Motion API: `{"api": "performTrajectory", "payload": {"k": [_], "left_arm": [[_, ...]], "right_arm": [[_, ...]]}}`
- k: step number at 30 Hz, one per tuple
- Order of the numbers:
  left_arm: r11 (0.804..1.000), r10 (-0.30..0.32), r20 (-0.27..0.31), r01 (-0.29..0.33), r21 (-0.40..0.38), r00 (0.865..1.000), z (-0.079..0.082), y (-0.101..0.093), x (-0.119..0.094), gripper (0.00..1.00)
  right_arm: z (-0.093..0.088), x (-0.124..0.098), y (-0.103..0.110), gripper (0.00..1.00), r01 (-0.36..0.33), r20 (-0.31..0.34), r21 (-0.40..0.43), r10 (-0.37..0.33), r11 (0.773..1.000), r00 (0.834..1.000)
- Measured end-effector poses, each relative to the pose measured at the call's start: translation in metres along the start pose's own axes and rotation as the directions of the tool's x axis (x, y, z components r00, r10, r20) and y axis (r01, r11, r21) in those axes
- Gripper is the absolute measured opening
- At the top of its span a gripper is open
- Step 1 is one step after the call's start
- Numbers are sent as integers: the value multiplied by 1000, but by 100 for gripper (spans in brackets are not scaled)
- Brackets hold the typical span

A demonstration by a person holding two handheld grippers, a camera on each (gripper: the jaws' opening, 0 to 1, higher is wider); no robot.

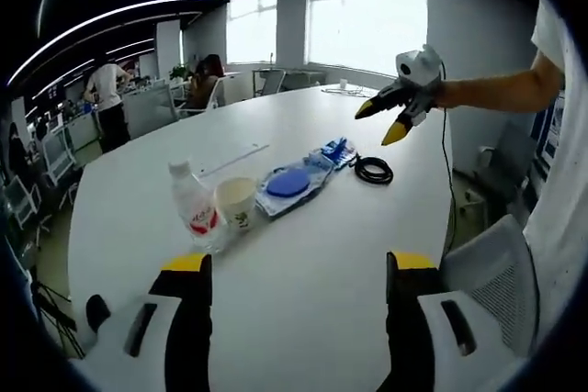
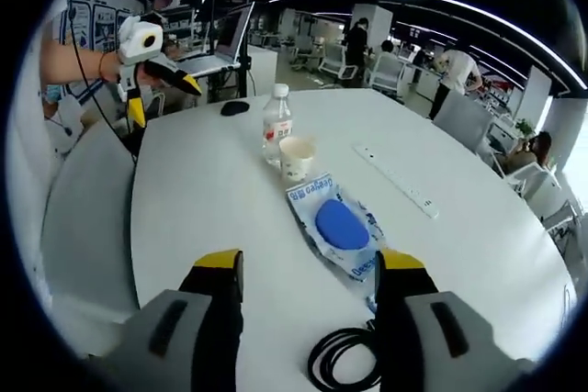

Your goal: Arrange the tabletop items into an orderly group along one side of the table until the central work area is clear of visible clutter.

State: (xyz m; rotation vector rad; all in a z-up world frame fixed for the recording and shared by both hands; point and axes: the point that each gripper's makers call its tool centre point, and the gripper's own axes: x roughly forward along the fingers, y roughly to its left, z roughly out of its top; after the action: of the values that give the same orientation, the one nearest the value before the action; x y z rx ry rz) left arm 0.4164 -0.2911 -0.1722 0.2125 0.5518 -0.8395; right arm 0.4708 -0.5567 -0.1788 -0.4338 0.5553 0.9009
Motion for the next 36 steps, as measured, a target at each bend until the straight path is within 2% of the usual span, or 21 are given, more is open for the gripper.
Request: {"api": "performTrajectory", "payload": {"k": [8, 14, 19, 28, 36], "left_arm": [[1000, -17, -8, 17, 20, 1000, 5, -15, 7, 83], [1000, -28, 3, 28, 11, 1000, 8, -26, 12, 85], [1000, -27, -9, 27, 7, 1000, 5, -36, 16, 86], [1000, -9, -30, 9, -28, 1000, -10, -44, 16, 93], [998, 19, -57, -23, -62, 998, -32, -42, 10, 99]], "right_arm": [[-30, -35, 7, 61, 55, 7, 75, -56, 996, 998], [-52, -58, 13, 66, 101, 20, 159, -106, 982, 994], [-72, -74, 22, 69, 121, 20, 204, -128, 971, 992], [-97, -91, 34, 79, 141, 16, 272, -151, 952, 988], [-112, -93, 45, 84, 146, 5, 314, -155, 938, 988]]}}
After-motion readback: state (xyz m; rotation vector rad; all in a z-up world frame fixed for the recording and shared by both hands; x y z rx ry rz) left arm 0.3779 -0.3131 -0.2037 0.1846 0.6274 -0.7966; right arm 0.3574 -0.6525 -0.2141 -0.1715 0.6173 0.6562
